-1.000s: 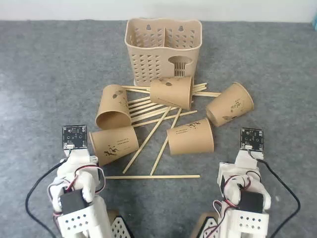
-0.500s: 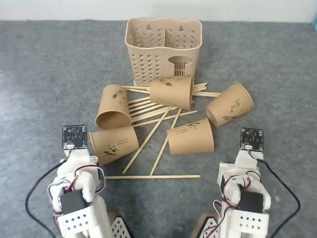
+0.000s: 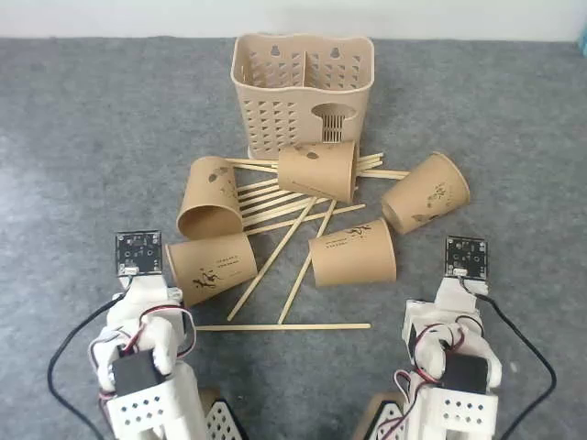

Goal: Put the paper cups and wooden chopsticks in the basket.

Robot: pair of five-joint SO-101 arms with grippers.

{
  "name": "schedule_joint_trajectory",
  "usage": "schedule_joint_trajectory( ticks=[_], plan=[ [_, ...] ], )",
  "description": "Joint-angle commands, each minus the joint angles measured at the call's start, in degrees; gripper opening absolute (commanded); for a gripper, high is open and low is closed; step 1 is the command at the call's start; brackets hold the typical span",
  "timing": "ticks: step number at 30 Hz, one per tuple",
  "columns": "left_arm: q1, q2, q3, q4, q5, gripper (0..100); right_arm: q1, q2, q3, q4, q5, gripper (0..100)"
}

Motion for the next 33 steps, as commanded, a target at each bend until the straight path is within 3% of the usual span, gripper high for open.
schedule_joint_trajectory(
  ticks=[1, 5, 12, 17, 19, 22, 26, 29, 33],
  plan=[
    [3.78, -1.14, -0.40, 0.35, -0.70, 2, -0.22, -0.13, 0.88, 0.04, 0.97, 0.9],
    [7.56, -1.14, -0.48, 0.35, -0.62, 2, 0.04, -0.13, -0.18, 0.31, 1.05, 0.9],
    [7.82, -1.14, -4.35, 0.35, -0.79, 2, 6.81, -0.13, -3.78, 0.66, 2.37, 0.9],
    [7.74, -1.14, -5.32, 0.26, -1.05, 2, 6.90, -0.13, -5.19, -1.45, 19.43, 0.9],
    [7.47, -1.14, -6.81, 0.35, -3.34, 2, 6.81, -0.13, -6.24, -2.07, 22.77, 0.9],
    [5.45, -1.05, -10.68, 0.09, -6.77, 2, 6.64, -0.13, -7.74, -2.95, 22.77, 0.9],
    [1.41, -0.70, -17.80, 0.35, -6.86, 2, 6.55, 0.31, -10.20, -3.65, 17.14, 1.2],
    [0.09, -0.18, -21.49, 0.35, -6.86, 2, 6.46, 0.48, -11.60, -5.85, 16.53, 6.4],
    [0.09, 9.58, -27.21, 0.00, -6.86, 2, 5.14, 0.66, -16.35, -5.93, 12.22, 10.0]
  ],
)
